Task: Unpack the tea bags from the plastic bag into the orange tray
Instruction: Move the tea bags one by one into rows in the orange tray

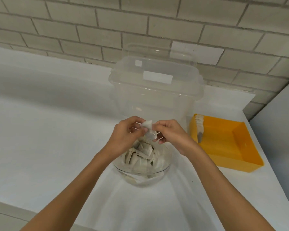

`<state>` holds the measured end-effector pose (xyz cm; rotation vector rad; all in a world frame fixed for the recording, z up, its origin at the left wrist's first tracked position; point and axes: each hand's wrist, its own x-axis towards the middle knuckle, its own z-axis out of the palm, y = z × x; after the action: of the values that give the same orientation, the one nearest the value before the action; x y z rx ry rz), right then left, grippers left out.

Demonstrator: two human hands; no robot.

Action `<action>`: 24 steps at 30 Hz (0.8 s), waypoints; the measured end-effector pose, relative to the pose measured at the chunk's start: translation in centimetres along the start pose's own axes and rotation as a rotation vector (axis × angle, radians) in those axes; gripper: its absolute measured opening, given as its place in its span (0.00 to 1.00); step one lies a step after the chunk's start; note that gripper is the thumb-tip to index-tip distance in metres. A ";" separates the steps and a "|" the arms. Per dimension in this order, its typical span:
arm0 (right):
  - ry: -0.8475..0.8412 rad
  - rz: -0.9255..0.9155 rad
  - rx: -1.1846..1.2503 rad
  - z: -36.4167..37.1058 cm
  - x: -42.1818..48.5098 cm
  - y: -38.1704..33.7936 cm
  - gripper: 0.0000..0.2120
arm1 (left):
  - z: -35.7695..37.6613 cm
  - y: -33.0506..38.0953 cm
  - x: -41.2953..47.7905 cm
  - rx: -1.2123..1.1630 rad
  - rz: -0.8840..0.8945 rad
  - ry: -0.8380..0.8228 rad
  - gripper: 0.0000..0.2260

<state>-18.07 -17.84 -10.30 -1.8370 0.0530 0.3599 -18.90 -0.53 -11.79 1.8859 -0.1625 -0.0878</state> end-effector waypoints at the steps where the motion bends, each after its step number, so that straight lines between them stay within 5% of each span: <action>1: -0.042 0.030 0.089 -0.2 -0.2 0.0 0.09 | -0.3 0.2 0.1 -0.045 -0.008 0.002 0.05; 5: -0.136 0.051 0.302 -0.3 -0.7 0.1 0.15 | -0.7 1.1 0.2 -0.229 -0.071 0.040 0.06; 9: -0.038 -0.075 0.277 -0.2 -0.7 -0.2 0.11 | -0.7 1.4 0.2 -0.508 -0.200 0.050 0.08; 15: 0.092 -0.260 -0.086 -1.1 0.2 -1.7 0.03 | -0.2 0.3 -0.1 -0.191 -0.213 -0.117 0.10; 19: 0.051 -0.334 -0.360 -0.9 0.6 -2.8 0.08 | -0.7 1.4 0.3 -0.209 -0.067 0.014 0.15; 24: 0.025 -0.381 -0.404 -0.2 1.1 -3.6 0.10 | -1.7 2.0 0.9 -0.161 0.011 -0.011 0.08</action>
<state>-16.21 -16.84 -7.16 -2.1952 -0.3726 0.0803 -17.86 0.31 -9.31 1.7242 -0.1688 -0.1004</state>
